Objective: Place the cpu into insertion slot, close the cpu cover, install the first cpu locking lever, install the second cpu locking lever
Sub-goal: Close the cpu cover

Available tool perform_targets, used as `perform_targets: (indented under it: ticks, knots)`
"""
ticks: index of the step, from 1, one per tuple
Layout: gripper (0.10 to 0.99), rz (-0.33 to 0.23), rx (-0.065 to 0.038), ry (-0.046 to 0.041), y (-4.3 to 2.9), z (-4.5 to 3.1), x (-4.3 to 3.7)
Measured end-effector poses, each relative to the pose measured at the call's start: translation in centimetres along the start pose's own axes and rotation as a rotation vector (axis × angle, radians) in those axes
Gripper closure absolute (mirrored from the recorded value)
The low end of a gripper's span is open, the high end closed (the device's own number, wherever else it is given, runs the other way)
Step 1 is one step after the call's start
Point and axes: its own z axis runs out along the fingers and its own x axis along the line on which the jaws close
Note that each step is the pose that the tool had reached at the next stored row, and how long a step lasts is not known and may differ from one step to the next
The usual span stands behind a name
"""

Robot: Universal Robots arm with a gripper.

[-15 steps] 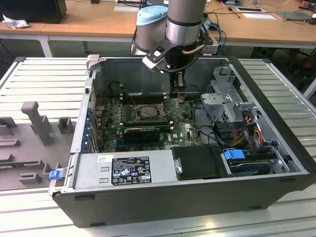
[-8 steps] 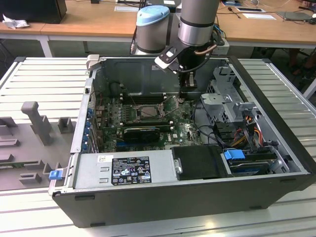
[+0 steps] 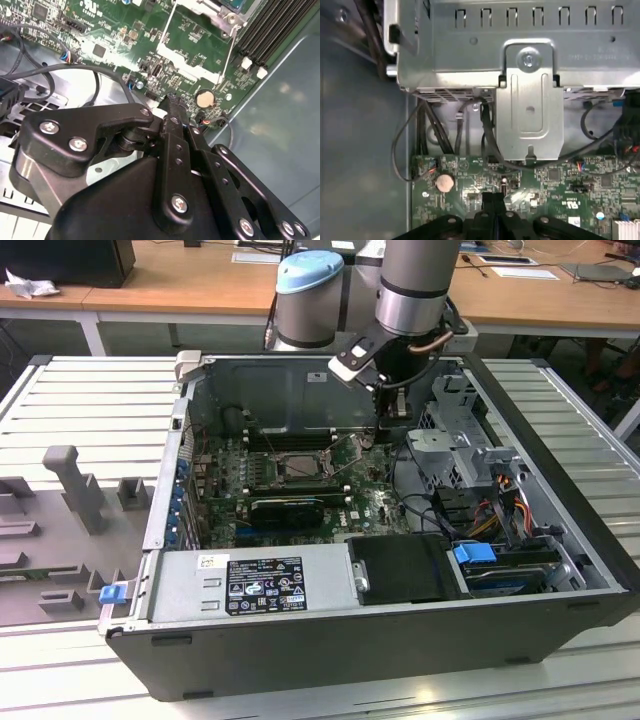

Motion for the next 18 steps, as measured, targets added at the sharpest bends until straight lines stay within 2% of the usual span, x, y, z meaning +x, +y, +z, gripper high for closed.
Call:
perform_targets:
  ticks: [8,12,14,17,18]
  knots:
    - [0.980,0.000,0.000,0.0002,0.56,0.45,0.00]
    - [0.980,0.000,0.000,0.0003,0.59,1.33,-0.02]
    - [0.980,0.000,0.008,0.0005,0.60,1.47,-0.03]
    - [0.980,-0.003,0.029,0.0026,0.45,1.56,-0.03]
    - [0.980,-0.008,0.030,0.0027,0.27,1.60,-0.04]
